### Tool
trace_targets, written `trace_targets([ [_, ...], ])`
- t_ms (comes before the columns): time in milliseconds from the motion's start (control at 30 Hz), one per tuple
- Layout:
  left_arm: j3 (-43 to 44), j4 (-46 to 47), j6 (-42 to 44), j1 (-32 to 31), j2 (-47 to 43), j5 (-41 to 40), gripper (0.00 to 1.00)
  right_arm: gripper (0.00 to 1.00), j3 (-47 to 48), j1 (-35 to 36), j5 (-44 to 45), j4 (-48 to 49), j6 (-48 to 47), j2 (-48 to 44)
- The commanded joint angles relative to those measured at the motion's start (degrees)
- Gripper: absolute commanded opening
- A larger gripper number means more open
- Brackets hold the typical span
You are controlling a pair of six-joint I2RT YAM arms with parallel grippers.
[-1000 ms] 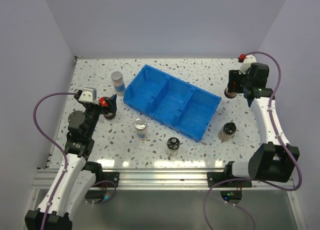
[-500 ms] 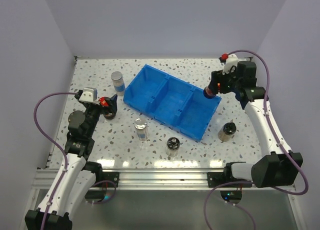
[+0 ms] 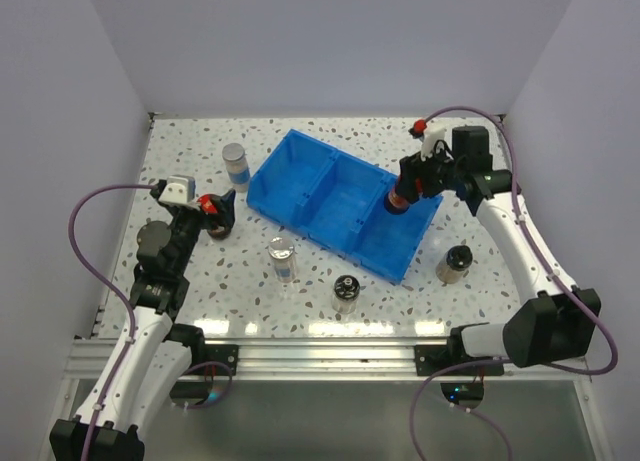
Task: Organize the condiment bottles
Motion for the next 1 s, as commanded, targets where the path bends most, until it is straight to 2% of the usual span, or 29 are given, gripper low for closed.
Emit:
trace_targets([
  [0, 0.6, 2.3, -0.4, -0.2, 0.1, 0.7, 1.0, 0.0, 2.1, 0.3, -1.2, 3.5, -3.2, 2.9],
  [300, 0.9, 1.9, -0.3, -0.2, 0.0, 0.6, 1.0, 0.01, 2.3, 4.6, 5.9, 5.8, -5.6, 11.2],
  [400, 0.9, 1.7, -0.5, -0.2, 0.3, 0.6, 1.0, 0.14, 1.9, 5.2, 7.2, 6.1, -6.2, 12.8],
  [433, 1.0, 1.5, -0.5, -0.2, 0.3, 0.5, 1.0, 0.27, 1.6, 5.4, 7.5, 6.3, -6.2, 12.9],
  [500, 1.1, 1.3, -0.8, -0.2, 0.6, 0.2, 1.0, 0.42, 0.5, 5.4, 7.9, 6.7, -6.5, 12.5],
  [533, 1.3, 1.2, -0.9, -0.2, 0.8, 0.0, 1.0, 0.56, 0.3, 5.4, 8.0, 6.9, -6.6, 12.3],
  [667, 1.8, 0.0, -1.7, -0.2, 1.5, -1.1, 1.0, 0.88, -1.4, 5.4, 8.3, 7.3, -7.0, 10.9],
  [767, 3.1, -2.3, -2.9, -0.2, 3.1, -2.3, 1.0, 0.98, -2.0, 5.4, 8.0, 7.2, -7.3, 8.4],
  [900, 7.5, -8.7, -8.2, -0.2, 6.6, -8.6, 1.0, 0.99, -0.5, 5.4, 5.1, 3.4, -9.4, 4.4],
  [967, 9.6, -16.2, -11.0, -0.1, 9.1, -12.0, 1.0, 0.99, -1.0, 5.4, 3.5, 3.2, -10.3, 1.9],
])
